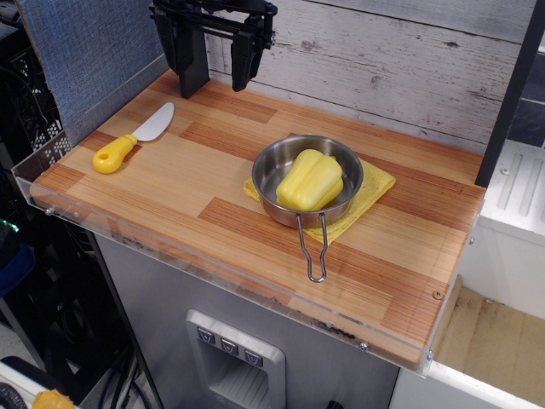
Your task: Move the knife to bottom right corner of table
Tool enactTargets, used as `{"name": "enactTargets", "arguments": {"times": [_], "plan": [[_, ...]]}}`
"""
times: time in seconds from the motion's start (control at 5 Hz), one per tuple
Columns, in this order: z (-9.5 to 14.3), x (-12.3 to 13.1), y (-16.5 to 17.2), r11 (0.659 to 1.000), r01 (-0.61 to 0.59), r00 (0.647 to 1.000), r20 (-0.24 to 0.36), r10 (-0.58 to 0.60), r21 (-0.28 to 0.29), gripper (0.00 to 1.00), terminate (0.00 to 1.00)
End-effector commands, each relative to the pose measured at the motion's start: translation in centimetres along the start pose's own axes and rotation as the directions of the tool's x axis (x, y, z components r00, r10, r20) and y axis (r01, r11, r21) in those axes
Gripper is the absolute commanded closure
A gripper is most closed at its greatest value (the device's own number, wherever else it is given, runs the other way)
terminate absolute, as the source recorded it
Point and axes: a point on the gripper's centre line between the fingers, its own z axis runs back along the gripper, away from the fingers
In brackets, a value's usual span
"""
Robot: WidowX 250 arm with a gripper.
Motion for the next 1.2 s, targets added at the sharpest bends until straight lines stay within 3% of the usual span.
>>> {"name": "enactTargets", "arguments": {"times": [0.0,0.2,0.4,0.6,0.8,1.0], "plan": [[0.0,0.0,0.0,1.000,0.000,1.000,0.000,0.000,0.000,0.00,0.00],[-0.8,-0.1,3.0,0.999,0.003,1.000,-0.008,-0.003,-0.046,0.00,0.00],[-2.6,-0.2,7.0,0.985,0.127,0.991,0.057,-0.121,-0.114,0.00,0.00],[-3.5,-1.5,10.2,0.998,0.008,1.000,-0.008,-0.009,-0.063,0.00,0.00],[-5.0,-2.1,12.3,0.998,-0.039,0.999,-0.039,0.037,-0.046,0.00,0.00],[-6.3,-1.8,12.2,0.999,-0.043,0.997,-0.059,0.043,-0.009,0.00,0.00]]}}
